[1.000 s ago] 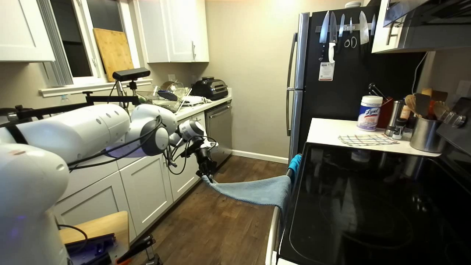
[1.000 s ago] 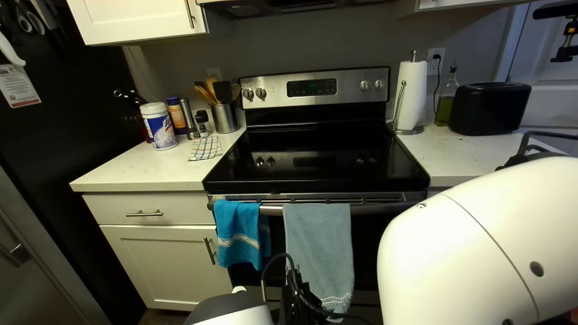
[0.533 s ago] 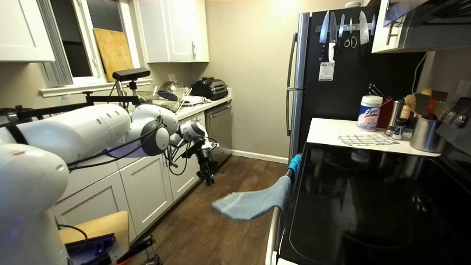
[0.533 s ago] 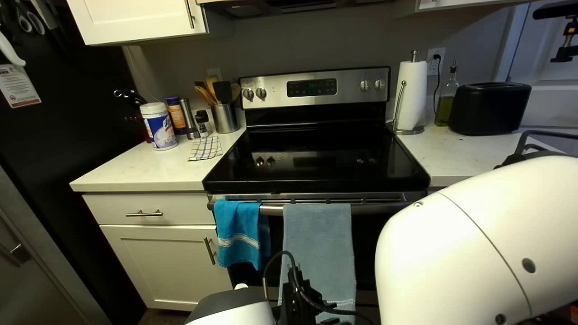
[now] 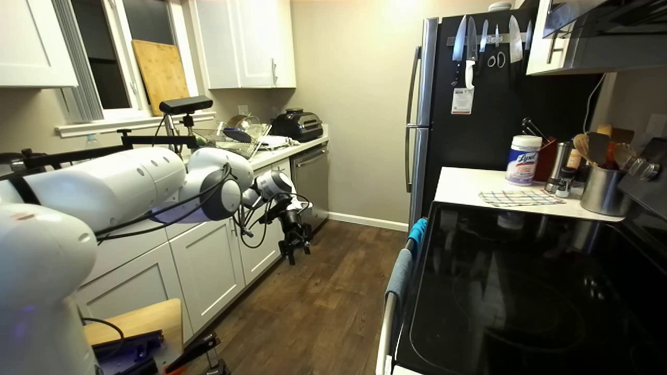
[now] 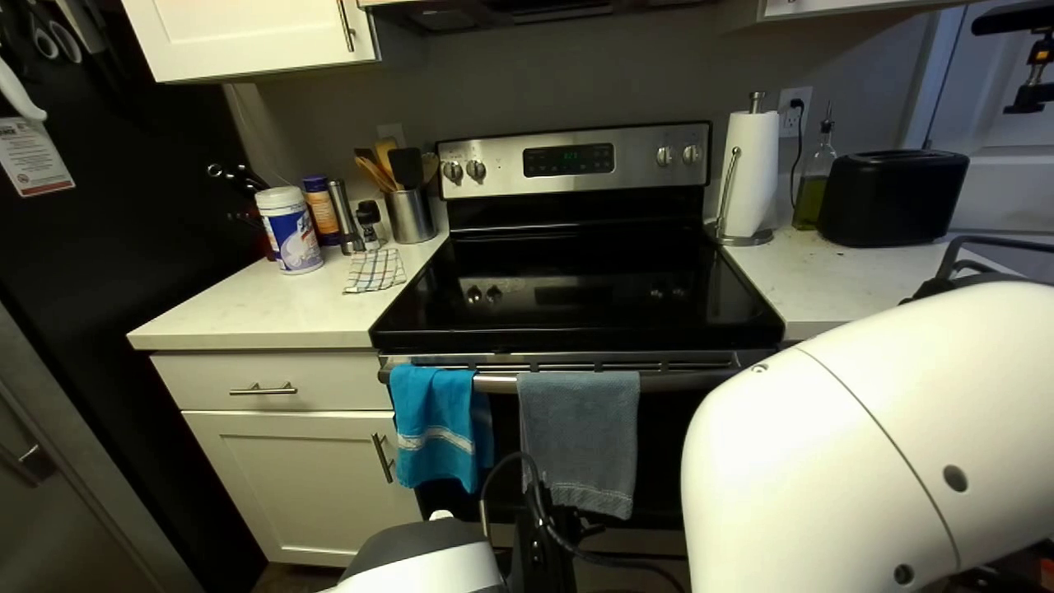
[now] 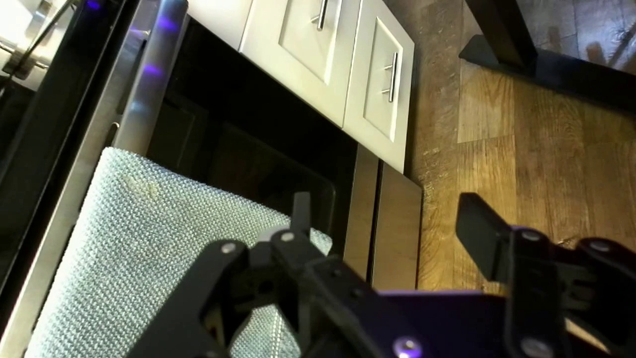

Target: Hang the light blue towel on the handle of the oven.

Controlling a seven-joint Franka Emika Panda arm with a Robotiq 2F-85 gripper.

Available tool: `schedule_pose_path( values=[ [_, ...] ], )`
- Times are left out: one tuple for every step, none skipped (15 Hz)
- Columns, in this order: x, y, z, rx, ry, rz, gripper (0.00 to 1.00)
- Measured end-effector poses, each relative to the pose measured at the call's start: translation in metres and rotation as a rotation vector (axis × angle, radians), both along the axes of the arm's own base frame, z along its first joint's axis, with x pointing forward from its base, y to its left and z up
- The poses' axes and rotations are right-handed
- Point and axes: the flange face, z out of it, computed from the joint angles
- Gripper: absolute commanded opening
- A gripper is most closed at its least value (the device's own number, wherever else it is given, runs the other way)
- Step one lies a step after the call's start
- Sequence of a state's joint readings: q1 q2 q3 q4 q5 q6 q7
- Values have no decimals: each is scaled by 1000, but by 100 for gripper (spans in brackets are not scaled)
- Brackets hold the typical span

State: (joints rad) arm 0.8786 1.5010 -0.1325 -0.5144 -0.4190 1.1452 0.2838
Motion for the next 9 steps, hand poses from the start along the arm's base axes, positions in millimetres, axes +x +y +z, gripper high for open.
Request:
schedule_pose_path(
  values=[
    [2,-2,1,-2,-6,-4,100],
    [4,-3,2,-3,-11,-9,100],
    [6,-5,3,-3,-16,-17,100],
    [9,-7,5,-1,-23,-25,100],
    [12,-9,8,2,-29,-34,100],
    [15,-10,11,9,-34,-41,100],
    [18,-11,15,18,-41,-48,100],
    [21,-11,20,29,-50,-54,100],
    [23,-10,25,40,-59,-60,100]
  ],
)
